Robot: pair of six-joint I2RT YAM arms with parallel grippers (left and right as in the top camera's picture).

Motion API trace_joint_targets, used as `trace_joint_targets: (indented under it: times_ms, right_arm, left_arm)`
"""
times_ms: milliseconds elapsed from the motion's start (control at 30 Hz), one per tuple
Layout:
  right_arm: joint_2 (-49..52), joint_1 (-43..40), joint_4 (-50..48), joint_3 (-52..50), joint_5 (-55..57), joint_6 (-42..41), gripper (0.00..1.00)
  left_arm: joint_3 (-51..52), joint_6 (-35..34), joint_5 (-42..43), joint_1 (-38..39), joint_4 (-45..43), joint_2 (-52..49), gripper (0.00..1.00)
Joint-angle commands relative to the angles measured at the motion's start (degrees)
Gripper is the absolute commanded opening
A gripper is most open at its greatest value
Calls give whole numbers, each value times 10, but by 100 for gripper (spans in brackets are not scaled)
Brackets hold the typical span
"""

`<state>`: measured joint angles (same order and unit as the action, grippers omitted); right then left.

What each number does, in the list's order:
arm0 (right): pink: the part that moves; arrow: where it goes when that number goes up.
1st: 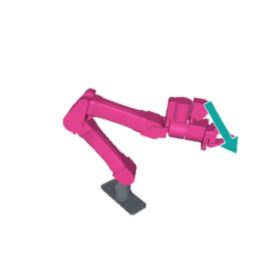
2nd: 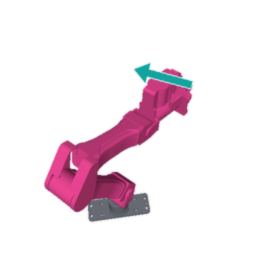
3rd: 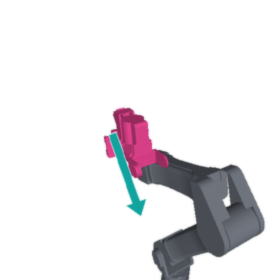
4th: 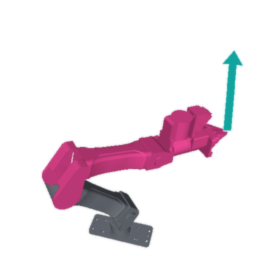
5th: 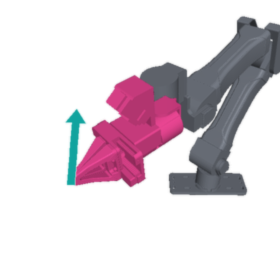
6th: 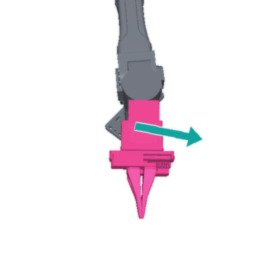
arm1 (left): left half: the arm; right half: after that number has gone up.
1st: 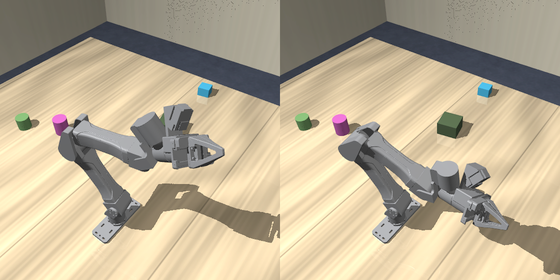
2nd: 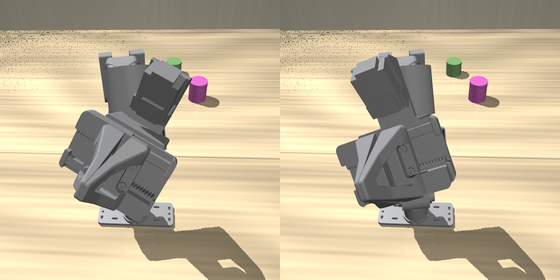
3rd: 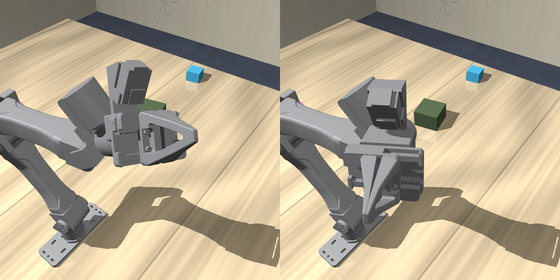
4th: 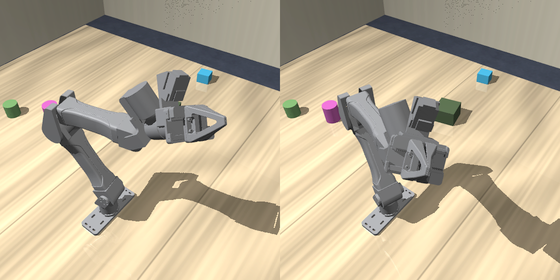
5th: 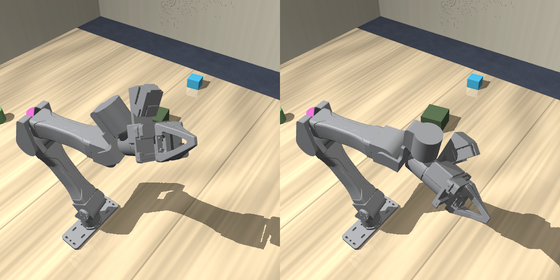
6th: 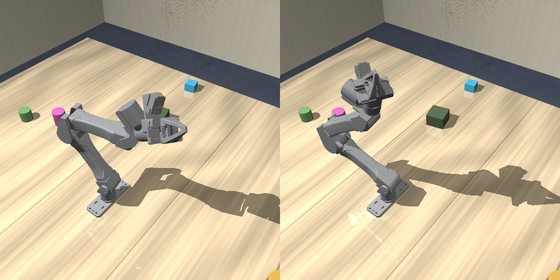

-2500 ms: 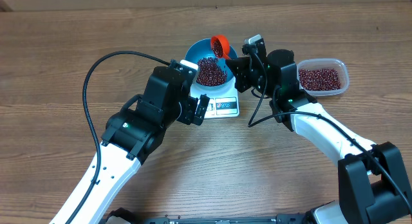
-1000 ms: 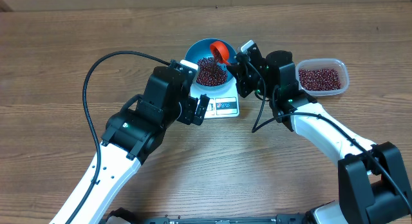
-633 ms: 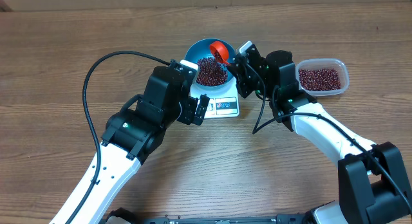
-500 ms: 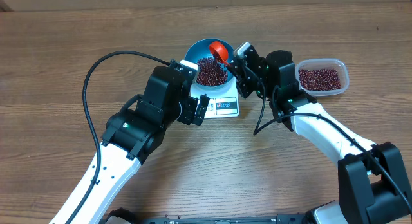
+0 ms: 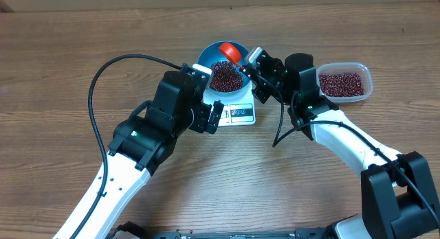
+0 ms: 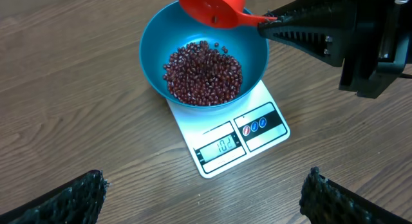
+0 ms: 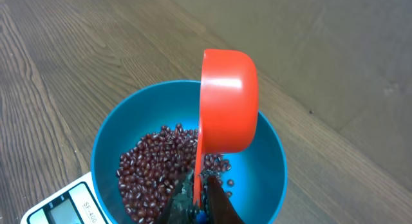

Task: Scoop item into bowl and weigh 150g on scale
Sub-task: 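Tilt the scoop to pour beans into the teal bowl, then move the empty scoop right back over the bean tub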

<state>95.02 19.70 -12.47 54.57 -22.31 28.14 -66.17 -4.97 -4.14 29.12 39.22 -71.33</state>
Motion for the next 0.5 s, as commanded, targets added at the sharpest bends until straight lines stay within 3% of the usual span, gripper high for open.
trace_joint_targets:
  times_ms: [0,267,467]
  right_arm:
    - [-13,2,-6,2,-9,9,4]
    - [-48,2,21,2,26,-9,4]
    - [-135,-13,126,3,103,-83,4]
  left_arm:
    - [-15,3,-5,-2,-1,-2,99]
    - [-15,3,-5,-2,-1,-2,100]
    - [-15,3,-5,-2,-1,-2,99]
